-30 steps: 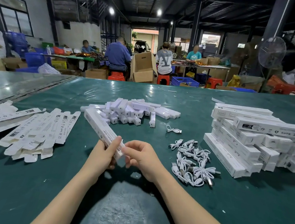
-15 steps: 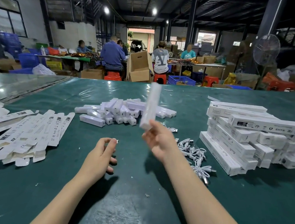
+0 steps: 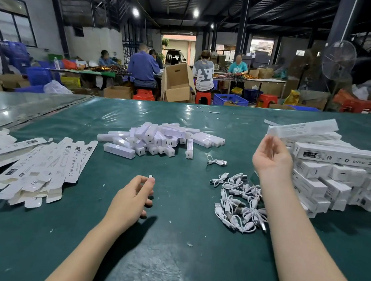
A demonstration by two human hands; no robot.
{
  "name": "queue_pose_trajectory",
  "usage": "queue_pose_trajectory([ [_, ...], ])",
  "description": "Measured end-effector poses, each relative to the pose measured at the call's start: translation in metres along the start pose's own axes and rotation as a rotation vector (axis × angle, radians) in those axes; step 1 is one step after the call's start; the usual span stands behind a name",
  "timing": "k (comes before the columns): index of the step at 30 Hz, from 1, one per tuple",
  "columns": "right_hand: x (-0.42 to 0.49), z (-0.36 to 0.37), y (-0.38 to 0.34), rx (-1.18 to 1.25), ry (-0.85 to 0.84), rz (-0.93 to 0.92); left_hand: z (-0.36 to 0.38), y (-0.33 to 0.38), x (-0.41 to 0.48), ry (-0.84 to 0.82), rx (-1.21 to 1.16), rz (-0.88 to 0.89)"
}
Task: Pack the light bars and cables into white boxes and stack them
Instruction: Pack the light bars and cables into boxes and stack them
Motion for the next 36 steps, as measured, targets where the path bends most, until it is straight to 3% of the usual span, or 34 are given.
queue_pose_trajectory([
  [13, -0.003, -0.012, 0.031, 0.095, -0.120, 0.167, -0.003, 0.011, -0.005, 0.015, 0.047, 0.094],
  [19, 0.002, -0.015, 0.018, 0.008, -0.124, 0.114, -0.004, 0.013, -0.007, -0.008, 0.150, 0.103],
  [26, 0.006, -0.002, 0.011, 0.013, -0.276, 0.118, -0.003, 0.014, -0.007, -0.017, 0.199, 0.109],
  [32, -0.008, -0.017, 0.047, -0.416, -0.252, 0.277, -0.022, 0.021, -0.010, 0.167, 0.348, 0.145],
  [34, -0.017, -0.023, 0.070, -0.658, -0.311, 0.368, -0.039, 0.020, -0.011, 0.276, 0.447, 0.103],
  [36, -0.028, -0.031, 0.091, -1.051, -0.401, 0.414, -0.057, 0.012, -0.012, 0.380, 0.569, 0.003],
])
Point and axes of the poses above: each hand's wrist, its own x-axis towards the middle knuckle, its own z-axis out of the palm, y = z × x, the point moved 8 cm from there along x, towards the middle knuckle, and after that the axes turned 13 degrees about -y, right-handed, at the moved point
